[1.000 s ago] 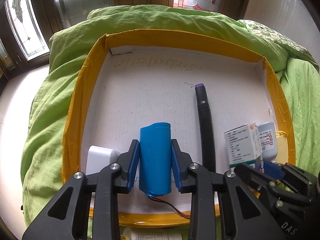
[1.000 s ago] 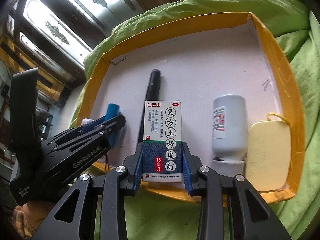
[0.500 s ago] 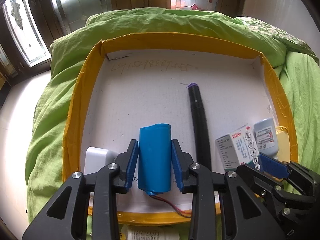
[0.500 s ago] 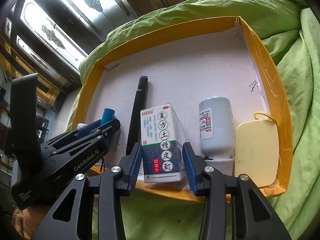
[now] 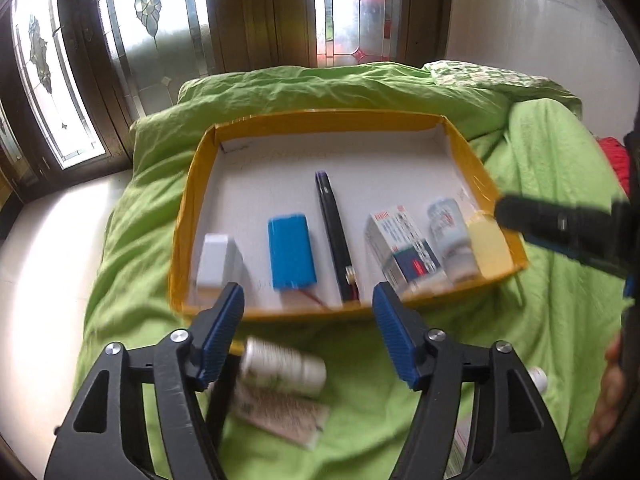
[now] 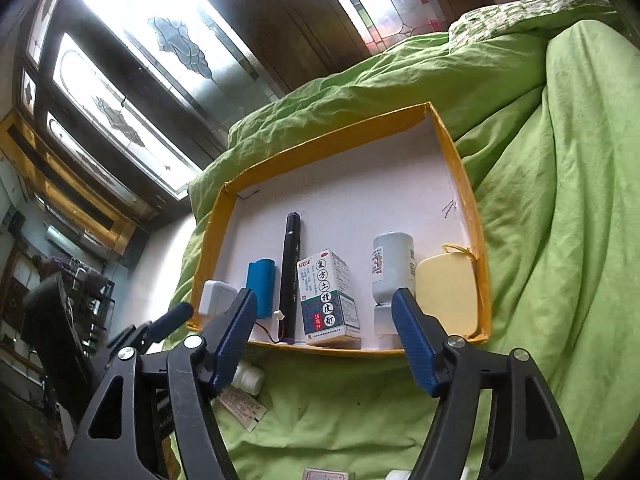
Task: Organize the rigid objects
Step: 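Set the battery and box down in the tray and open both tools, then grasp the small white-and-pink medicine box with the left tool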
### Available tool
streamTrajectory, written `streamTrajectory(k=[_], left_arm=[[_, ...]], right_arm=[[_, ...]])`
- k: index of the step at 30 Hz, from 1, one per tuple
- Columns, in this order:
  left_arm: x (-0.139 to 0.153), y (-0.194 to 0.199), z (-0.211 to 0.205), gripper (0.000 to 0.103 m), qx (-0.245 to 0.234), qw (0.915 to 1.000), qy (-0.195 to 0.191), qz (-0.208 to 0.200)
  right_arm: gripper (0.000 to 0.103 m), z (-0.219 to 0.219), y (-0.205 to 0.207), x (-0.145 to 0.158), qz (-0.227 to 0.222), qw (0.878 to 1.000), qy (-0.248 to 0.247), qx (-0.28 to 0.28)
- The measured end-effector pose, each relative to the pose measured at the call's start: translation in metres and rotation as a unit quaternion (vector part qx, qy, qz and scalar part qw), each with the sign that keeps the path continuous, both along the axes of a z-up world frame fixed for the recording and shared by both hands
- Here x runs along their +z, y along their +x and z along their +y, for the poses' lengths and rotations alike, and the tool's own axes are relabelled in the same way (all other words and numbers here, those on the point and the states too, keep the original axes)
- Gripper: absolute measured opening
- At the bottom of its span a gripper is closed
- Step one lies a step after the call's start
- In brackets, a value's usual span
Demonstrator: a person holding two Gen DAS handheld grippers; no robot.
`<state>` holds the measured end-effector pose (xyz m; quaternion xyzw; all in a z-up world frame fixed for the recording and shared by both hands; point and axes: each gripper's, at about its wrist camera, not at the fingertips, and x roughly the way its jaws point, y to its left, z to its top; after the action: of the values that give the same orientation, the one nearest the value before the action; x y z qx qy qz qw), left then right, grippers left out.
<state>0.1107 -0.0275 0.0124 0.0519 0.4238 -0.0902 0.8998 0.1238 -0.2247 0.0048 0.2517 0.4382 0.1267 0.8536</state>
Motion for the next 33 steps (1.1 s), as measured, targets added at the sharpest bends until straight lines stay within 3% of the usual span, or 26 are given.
streamTrajectory(k=[8, 18, 25, 26, 29, 33], left_arm=[[-0.018, -0.060, -0.001, 0.070, 0.022, 0.9976, -0.051, 0.042], [-0.025, -0.110, -0.033, 0.071, -0.003, 0.9949, -0.074, 0.069], [-0.030, -0.109, -0.068, 0.070, -0.035, 0.9933, -0.072, 0.083], [-0.034, -0.104, -0.072, 0.068, -0.034, 0.9931, -0.069, 0.088], [-0.050, -0.091, -0.077, 0.041, -0.027, 0.9910, -0.059, 0.117], [-0.048, -0.092, -0.067, 0.040, -0.025, 0.9917, -0.065, 0.108]], right_arm=[[0.089, -0.008, -0.035, 0.001, 0.010, 0.999, -0.038, 0.007], [0.090, -0.032, -0.080, -0.005, 0.012, 0.998, -0.053, 0.008], [0.090, -0.032, -0.079, -0.005, 0.007, 0.999, -0.049, 0.006], [0.090, -0.033, -0.080, -0.005, 0.007, 0.999, -0.049, 0.005], [0.090, -0.037, -0.081, -0.007, 0.009, 0.999, -0.050, -0.001], [0.090, -0.037, -0.080, -0.010, 0.017, 0.999, -0.051, 0.005]])
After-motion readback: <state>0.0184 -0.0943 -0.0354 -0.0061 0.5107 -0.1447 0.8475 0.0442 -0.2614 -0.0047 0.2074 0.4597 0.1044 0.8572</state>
